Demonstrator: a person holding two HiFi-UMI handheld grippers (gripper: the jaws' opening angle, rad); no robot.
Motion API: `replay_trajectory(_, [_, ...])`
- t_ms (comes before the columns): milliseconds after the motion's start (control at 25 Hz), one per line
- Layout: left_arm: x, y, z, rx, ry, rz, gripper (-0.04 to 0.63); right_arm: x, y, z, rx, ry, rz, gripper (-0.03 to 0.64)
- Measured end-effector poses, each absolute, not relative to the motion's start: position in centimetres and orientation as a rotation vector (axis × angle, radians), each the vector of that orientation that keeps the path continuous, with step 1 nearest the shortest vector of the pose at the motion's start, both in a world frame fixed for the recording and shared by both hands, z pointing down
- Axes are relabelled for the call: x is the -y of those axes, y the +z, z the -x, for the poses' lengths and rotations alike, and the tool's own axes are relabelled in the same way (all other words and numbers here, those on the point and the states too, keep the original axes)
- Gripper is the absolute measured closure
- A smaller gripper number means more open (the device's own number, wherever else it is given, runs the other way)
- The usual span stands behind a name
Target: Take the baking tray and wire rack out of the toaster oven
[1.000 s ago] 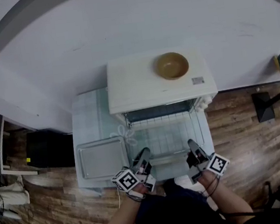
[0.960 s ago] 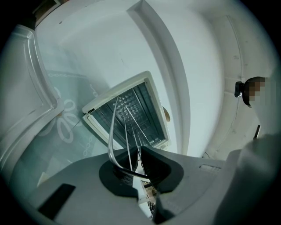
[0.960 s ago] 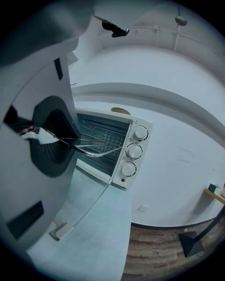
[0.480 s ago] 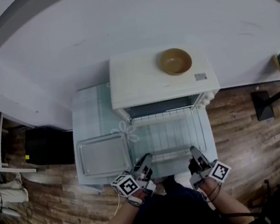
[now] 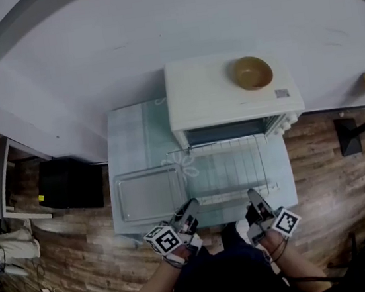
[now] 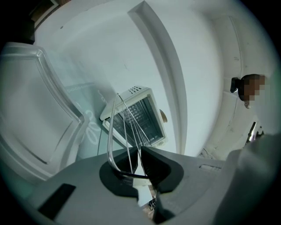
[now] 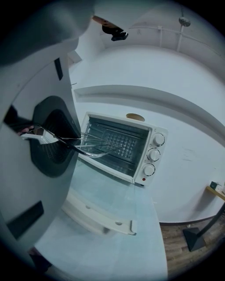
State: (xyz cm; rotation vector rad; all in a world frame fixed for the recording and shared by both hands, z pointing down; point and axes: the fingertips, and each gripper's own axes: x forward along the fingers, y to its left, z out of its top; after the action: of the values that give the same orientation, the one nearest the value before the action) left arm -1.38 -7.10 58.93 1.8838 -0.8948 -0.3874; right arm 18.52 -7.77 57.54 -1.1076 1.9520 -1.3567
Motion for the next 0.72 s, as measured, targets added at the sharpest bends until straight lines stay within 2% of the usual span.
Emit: replay_trajectory(720, [3.8, 60.6, 17.7, 0.96, -0.41, -1.845, 0.575, 5.9, 58.9, -1.8, -2.029, -1.393, 1.037, 0.604])
